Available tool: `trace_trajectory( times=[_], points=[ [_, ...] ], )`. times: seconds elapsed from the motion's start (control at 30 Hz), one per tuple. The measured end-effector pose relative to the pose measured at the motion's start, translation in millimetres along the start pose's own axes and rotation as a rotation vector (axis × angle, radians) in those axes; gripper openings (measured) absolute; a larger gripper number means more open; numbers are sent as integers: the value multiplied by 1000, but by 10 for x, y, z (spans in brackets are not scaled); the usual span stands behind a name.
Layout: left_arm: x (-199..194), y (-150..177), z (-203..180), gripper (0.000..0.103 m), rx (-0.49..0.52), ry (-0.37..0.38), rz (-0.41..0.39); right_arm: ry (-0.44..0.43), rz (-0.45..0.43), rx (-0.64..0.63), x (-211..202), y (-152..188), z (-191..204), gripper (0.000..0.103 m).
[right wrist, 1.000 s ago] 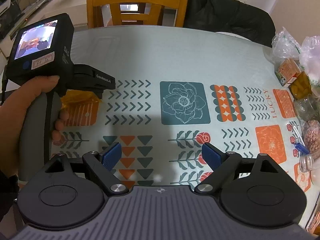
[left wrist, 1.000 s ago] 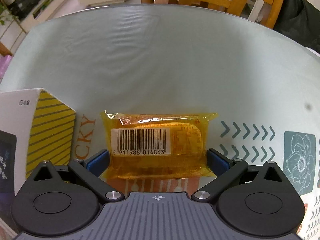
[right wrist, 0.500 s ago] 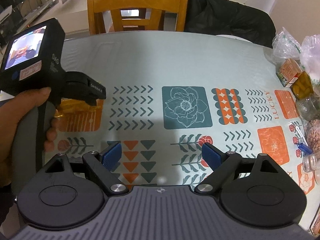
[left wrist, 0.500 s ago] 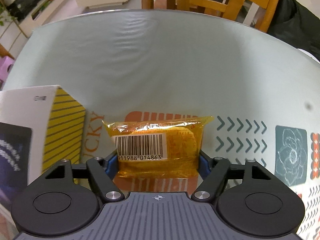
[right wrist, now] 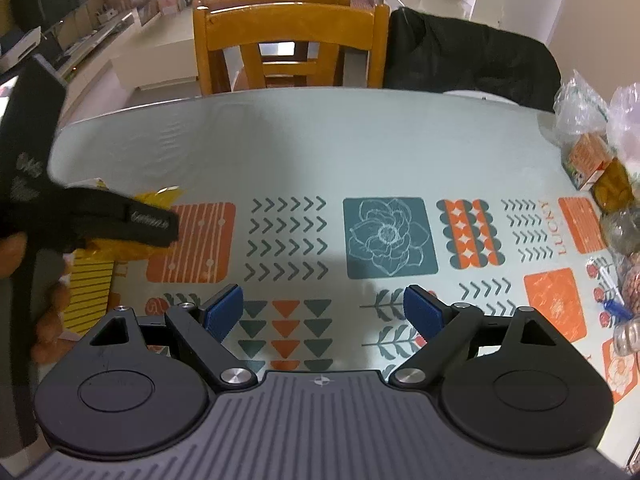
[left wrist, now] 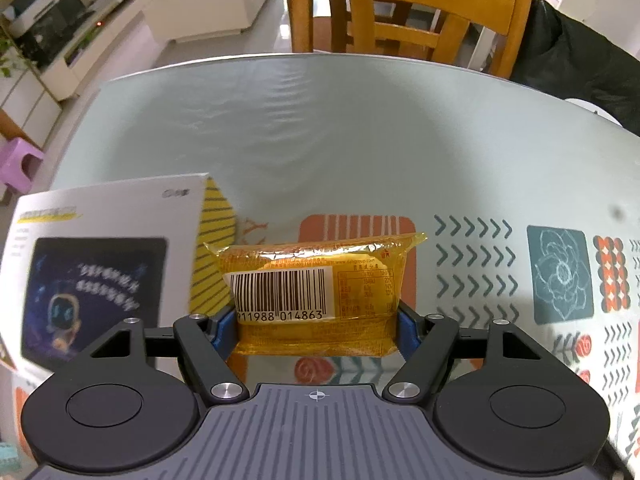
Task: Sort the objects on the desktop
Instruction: 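Lift the packet with the left gripper and carry it toward the tray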
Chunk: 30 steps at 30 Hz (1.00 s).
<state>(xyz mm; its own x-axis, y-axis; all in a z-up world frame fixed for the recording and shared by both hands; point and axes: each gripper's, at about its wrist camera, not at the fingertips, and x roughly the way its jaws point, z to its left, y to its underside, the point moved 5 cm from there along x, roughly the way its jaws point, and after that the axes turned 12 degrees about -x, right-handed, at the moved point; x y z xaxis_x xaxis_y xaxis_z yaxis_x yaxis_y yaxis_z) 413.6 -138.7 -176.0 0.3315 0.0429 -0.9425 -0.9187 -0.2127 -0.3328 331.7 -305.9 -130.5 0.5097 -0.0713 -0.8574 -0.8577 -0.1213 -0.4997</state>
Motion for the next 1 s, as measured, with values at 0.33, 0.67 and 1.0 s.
trace_trajectory(
  times=[0.33,0.67,1.0],
  points=[
    [-519,259,301,72,60,-6,-23,-9,-50,-20,-252,-10,131,103],
    [-844,754,521,72,81,6,-22,-35,-57,-8,-521,315,294,103],
    [-1033,1360,843,72,65,-10,-7,-42,-62,19,-790,746,339,103]
  ],
)
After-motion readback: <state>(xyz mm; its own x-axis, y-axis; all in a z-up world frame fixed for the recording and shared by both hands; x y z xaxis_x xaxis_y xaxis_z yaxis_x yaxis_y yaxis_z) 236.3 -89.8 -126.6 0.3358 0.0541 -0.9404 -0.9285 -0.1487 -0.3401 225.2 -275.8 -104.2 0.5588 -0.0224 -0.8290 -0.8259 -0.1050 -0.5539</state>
